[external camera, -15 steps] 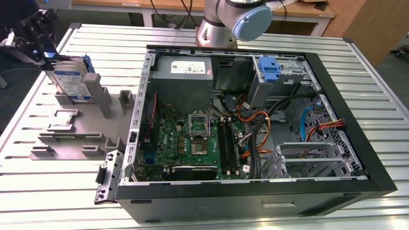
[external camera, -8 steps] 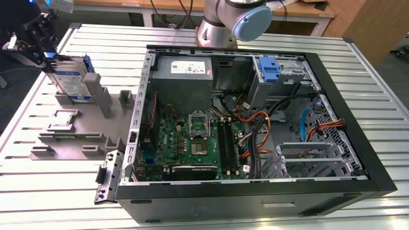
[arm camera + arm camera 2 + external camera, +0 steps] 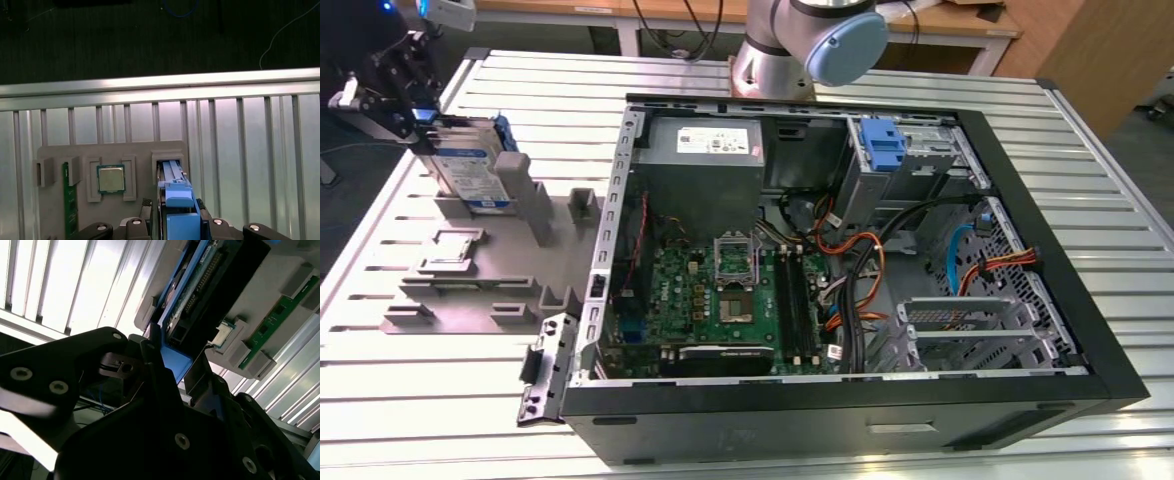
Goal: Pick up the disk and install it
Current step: 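Pick up the disk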
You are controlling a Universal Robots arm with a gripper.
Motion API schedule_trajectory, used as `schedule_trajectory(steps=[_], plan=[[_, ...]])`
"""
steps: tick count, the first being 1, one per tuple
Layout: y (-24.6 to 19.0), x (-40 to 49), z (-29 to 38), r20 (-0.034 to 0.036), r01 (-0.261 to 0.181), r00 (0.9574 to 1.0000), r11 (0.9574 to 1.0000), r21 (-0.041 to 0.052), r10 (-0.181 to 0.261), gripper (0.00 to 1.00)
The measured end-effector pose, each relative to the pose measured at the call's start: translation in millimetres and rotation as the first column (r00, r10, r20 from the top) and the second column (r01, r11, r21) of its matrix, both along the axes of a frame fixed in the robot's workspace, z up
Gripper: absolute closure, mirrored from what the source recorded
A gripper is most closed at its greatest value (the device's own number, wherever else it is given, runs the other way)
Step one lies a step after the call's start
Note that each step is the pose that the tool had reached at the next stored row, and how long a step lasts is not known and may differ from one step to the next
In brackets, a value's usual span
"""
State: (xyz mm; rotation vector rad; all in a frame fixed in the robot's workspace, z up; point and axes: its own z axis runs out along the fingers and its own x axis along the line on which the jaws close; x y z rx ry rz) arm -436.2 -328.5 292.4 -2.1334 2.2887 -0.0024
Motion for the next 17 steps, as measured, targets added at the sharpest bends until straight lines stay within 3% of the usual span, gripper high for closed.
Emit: schedule_trajectory(steps=[7,17], plan=[[2.5,0.0,-1.7,0.0001,0.000,1.0000,1.0000,0.0001,0.000,0.55],[2.8,-0.1,-2.8,0.0000,0.000,1.0000,1.0000,0.0000,0.000,0.55]])
